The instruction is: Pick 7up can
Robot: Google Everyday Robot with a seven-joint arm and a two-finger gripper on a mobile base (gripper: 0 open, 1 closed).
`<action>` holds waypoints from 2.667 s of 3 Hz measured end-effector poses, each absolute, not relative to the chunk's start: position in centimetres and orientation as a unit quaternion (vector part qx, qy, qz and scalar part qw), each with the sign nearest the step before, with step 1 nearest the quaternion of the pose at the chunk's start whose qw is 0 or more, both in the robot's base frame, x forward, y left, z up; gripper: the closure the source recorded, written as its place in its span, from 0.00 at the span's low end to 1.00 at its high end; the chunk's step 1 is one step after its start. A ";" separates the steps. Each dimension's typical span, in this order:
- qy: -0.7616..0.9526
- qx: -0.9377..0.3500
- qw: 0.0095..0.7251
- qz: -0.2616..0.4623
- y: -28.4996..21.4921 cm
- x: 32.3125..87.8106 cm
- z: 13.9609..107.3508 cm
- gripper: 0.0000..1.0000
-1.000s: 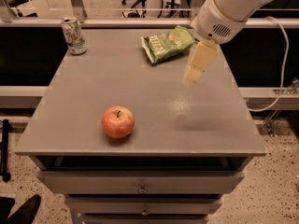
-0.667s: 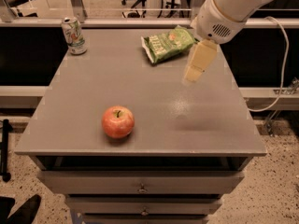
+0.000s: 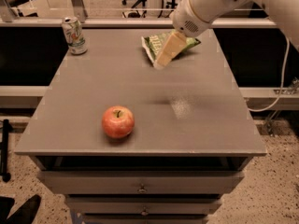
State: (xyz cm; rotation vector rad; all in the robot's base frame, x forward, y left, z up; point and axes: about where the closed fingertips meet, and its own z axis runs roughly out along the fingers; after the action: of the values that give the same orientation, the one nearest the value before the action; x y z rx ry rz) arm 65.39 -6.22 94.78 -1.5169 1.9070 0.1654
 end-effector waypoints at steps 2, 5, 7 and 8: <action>0.724 -0.516 0.431 0.153 3.0 75.3 93.8 0.00; 0.699 -0.456 0.498 0.235 18.5 81.5 92.0 0.00; 0.686 -0.463 0.493 0.268 24.9 83.5 89.4 0.00; 0.687 -0.455 0.490 0.285 26.1 84.0 88.9 0.15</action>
Offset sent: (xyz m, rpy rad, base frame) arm 0.1590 0.1447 -0.0061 0.4915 -0.0388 -0.0770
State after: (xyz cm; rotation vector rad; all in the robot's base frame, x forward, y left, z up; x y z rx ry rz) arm 83.97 26.14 88.88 -1.1064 1.6681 0.6923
